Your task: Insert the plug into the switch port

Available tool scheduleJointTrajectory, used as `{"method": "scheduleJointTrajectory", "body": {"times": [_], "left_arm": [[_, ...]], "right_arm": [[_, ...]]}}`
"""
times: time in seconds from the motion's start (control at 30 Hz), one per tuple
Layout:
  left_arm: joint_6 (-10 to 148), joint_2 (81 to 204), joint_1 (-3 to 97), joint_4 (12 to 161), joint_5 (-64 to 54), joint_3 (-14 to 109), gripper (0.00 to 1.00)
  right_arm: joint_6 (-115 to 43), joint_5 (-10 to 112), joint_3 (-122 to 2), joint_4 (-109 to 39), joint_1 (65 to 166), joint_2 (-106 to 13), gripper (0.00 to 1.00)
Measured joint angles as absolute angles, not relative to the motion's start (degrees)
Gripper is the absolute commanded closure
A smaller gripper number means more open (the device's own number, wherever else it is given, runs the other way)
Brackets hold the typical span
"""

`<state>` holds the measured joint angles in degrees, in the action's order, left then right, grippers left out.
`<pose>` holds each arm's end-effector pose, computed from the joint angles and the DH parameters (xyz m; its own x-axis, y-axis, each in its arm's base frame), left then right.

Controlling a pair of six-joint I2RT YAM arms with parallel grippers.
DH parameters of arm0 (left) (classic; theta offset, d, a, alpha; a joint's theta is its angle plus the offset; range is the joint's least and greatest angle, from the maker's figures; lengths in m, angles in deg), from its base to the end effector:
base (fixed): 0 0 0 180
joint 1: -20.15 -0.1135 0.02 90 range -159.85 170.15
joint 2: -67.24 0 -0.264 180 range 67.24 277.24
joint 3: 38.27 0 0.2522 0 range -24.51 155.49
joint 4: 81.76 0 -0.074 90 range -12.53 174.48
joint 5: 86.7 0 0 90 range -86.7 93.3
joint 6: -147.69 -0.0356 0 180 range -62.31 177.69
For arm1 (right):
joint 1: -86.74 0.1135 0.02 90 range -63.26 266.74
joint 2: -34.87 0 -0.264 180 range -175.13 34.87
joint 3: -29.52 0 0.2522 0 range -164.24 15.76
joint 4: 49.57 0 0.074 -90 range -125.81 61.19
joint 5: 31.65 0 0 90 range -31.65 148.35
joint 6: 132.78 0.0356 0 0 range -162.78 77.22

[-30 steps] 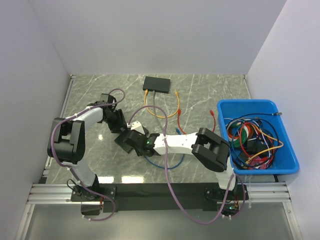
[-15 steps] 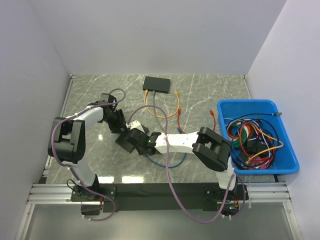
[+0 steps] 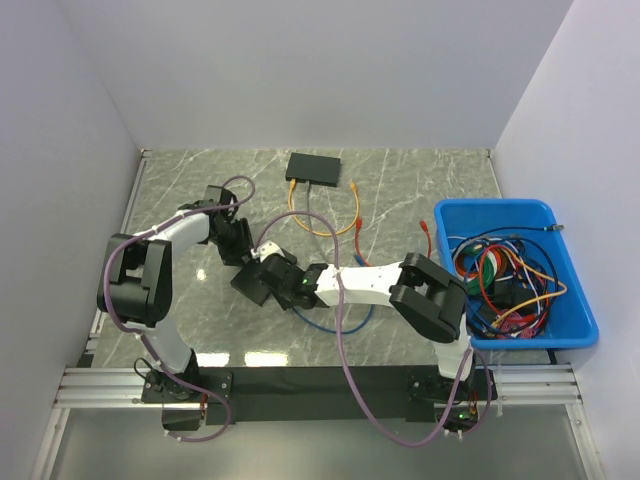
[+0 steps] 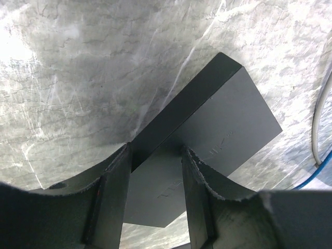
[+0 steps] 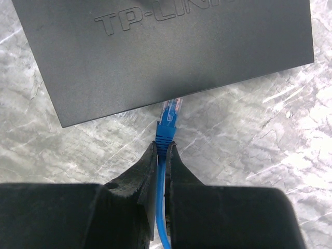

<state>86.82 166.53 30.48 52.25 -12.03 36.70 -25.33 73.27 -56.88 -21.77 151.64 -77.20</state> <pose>0.3219 -0.0682 0.1682 -0.9360 -0.3066 -0.1731 -0.2233 0.8970 -0.3815 0.1827 0.3683 0.1618 -0.5681 -0.5296 -0.6299 -0.6705 0.7416 -0.0189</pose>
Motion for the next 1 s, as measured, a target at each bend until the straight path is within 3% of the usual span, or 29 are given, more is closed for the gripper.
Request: {"method": "scheduleJointTrajectory", "body": {"times": [1.0], "left_arm": [[82.3, 167.0, 34.1, 51.2, -9.9, 38.3, 0.57]], "right_arm": [[-36.7, 60.2, -53.0, -24.1, 146.7, -73.4, 1.0]]}}
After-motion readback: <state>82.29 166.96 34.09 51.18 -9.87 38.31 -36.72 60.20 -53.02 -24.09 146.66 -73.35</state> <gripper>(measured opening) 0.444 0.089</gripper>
